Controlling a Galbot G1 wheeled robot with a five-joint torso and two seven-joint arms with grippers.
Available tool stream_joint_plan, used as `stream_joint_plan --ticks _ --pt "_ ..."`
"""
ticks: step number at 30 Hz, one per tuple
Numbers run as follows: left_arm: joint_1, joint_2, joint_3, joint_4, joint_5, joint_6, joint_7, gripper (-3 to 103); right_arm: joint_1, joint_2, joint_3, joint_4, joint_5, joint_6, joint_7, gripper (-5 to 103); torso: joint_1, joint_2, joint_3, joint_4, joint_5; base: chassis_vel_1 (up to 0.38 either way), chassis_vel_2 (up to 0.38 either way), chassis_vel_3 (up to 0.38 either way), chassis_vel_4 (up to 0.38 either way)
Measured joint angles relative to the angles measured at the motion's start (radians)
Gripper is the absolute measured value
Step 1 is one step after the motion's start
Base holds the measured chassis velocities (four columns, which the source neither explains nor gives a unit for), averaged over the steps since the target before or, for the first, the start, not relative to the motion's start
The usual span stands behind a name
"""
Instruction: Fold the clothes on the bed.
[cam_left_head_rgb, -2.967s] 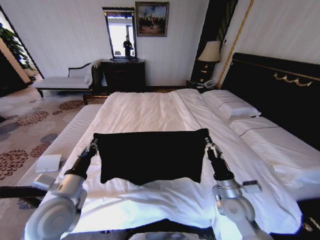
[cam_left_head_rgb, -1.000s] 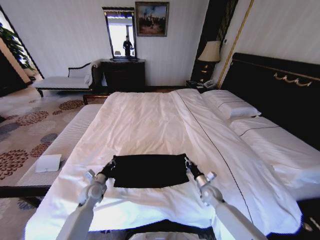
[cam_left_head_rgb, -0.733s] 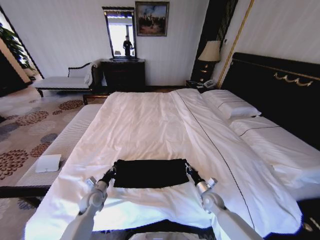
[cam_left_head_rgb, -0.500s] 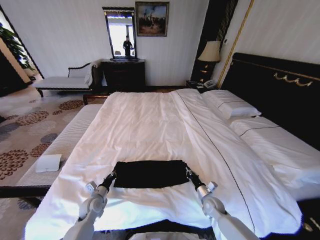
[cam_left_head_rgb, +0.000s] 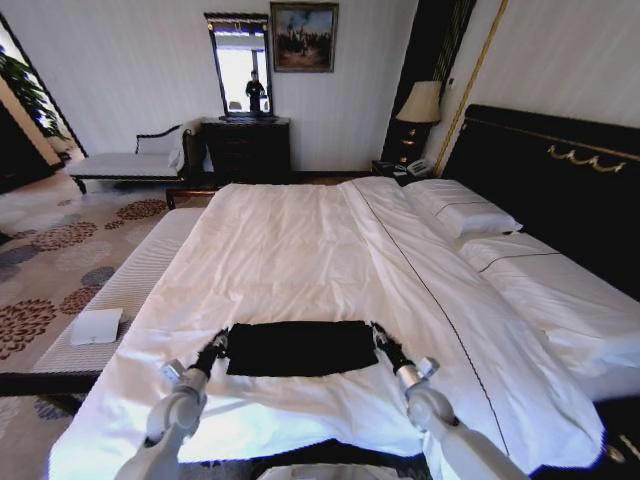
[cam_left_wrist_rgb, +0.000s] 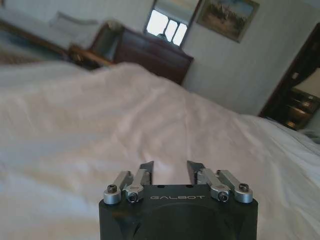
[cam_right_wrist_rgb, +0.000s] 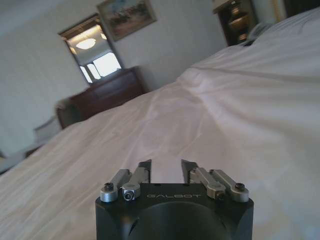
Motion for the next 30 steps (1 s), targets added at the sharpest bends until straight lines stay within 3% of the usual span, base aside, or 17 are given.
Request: stream_joint_plan --ticks 2,6,7,8,10,11,12,14,18,22,30 --pt "-0.014 0.007 -0.003 -0.013 0.013 0.020 -0.030 45 0.019 -0.009 -0.001 0.011 0.002 -0.025 0.033 41 0.000 0.000 0.000 0.0002 0.0000 0.000 0.000 0.000 0.000" --pt "-0.139 0.008 0.069 -0.006 0.071 0.192 -0.203 67 0.160 -0.023 -0.066 -0.034 -0.007 -0.171 0.079 57 0.000 0.000 0.000 0.0001 0.0002 0.000 0.000 0.000 0.000" --pt "-0.139 0.008 0.069 -0.006 0.071 0.192 -0.203 67 0.160 -0.023 -0.066 -0.034 -0.007 -0.171 0.079 57 0.000 0.000 0.000 0.0001 0.0002 0.000 0.000 0.000 0.000" --pt "-0.177 0.001 0.099 0.015 0.095 0.249 -0.237 67 0.203 -0.022 -0.094 -0.055 -0.014 -0.223 0.105 62 0.000 0.000 0.000 0.0000 0.0002 0.000 0.000 0.000 0.000" --pt "-0.224 -0.010 0.149 0.051 0.134 0.312 -0.269 78 0.261 -0.018 -0.143 -0.076 -0.018 -0.303 0.157 73 0.001 0.000 0.000 0.0000 -0.0002 0.000 0.000 0.000 0.000" --pt "-0.239 -0.013 0.172 0.064 0.145 0.338 -0.281 83 0.283 -0.015 -0.166 -0.082 -0.017 -0.338 0.188 73 0.001 0.000 0.000 -0.0002 0.0002 0.000 0.000 0.000 0.000" --pt "-0.239 -0.013 0.172 0.064 0.145 0.338 -0.281 83 0.283 -0.015 -0.166 -0.082 -0.017 -0.338 0.188 73 0.001 0.000 0.000 -0.0002 0.0002 0.000 0.000 0.000 0.000" --pt "-0.257 -0.011 0.224 0.092 0.164 0.383 -0.303 93 0.325 -0.009 -0.209 -0.096 -0.005 -0.411 0.247 84 0.000 0.000 0.000 0.0003 -0.0001 0.000 0.000 0.000 0.000" --pt "-0.281 -0.001 0.278 0.150 0.237 0.391 -0.310 99 0.351 0.001 -0.241 -0.121 0.020 -0.473 0.296 98 0.000 0.000 0.000 0.0001 0.0000 0.000 0.000 0.000 0.000" --pt "-0.284 0.007 0.306 0.183 0.261 0.392 -0.317 100 0.346 0.005 -0.253 -0.117 0.036 -0.506 0.318 100 0.000 0.000 0.000 0.0000 -0.0001 0.000 0.000 0.000 0.000" --pt "-0.158 0.048 0.288 0.056 0.260 0.398 -0.317 100 0.261 -0.039 -0.237 -0.002 0.066 -0.543 0.386 100 0.000 0.000 0.000 0.0000 0.0001 0.000 0.000 0.000 0.000"
